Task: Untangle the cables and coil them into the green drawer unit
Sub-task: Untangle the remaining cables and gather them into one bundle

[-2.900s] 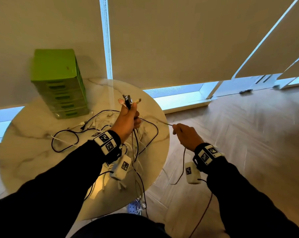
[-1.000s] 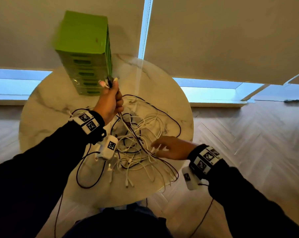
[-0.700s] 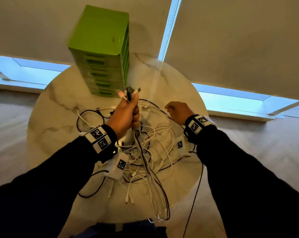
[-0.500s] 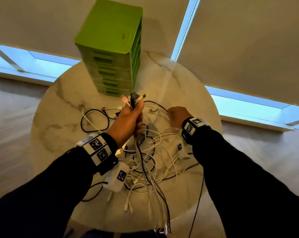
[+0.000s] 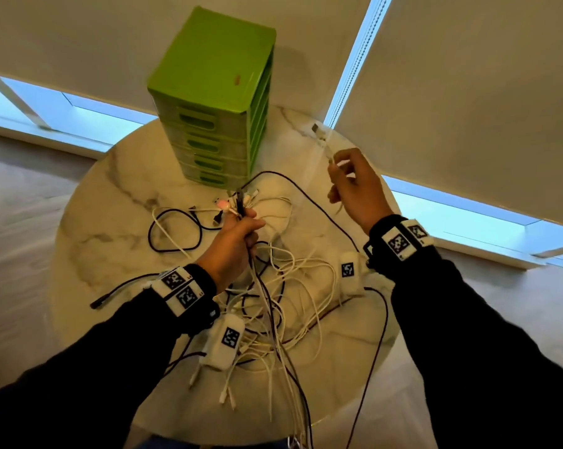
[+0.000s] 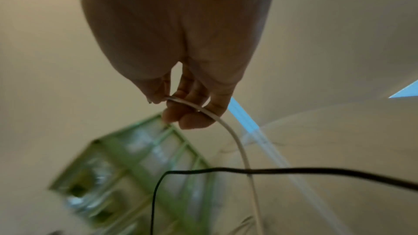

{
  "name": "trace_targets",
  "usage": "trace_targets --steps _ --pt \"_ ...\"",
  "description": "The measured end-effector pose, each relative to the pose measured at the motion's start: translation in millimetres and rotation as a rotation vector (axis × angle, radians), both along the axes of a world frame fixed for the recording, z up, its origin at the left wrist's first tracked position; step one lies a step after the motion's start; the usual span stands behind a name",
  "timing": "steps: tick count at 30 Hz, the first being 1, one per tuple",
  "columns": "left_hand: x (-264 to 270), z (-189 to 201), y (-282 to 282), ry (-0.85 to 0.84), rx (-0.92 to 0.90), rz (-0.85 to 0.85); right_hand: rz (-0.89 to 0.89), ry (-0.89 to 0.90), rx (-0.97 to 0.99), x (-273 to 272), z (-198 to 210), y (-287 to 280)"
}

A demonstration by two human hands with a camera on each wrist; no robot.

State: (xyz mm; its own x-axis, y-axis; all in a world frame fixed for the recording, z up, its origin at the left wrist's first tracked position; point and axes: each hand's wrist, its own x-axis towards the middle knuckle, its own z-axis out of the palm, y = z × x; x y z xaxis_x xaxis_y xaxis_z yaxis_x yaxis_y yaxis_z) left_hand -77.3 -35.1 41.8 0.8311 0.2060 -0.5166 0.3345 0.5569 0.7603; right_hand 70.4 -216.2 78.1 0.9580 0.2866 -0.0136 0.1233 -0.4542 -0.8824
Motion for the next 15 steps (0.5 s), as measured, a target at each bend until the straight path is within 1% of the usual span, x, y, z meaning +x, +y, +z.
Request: trace_targets --steps 2,4,8,9,12,14,15 --pt "1 4 -6 -0.001 -0.044 0.016 0.068 -0.03 0.109 -31 19 11" --pt "2 9 -12 -0.015 -0.047 0.006 0.119 -0.056 0.143 -66 23 21" --pt "-1 20 -22 -0.173 -0.059 0.006 0.155 -0.177 0.066 -120 7 37" --pt "-2 22 -24 -0.184 -0.057 0.006 0.157 -0.202 0.034 -128 1 38" --pt "-9 28 -21 -0.115 -0.027 -0.016 0.149 -0.212 -0.023 -144 -8 42" --pt "-16 31 -17 -0.075 0.053 -0.046 0.128 -0.217 -0.031 -153 -10 45" --pt "-20 32 -15 -0.076 0.123 -0.059 0.119 -0.229 -0.033 -156 -10 47"
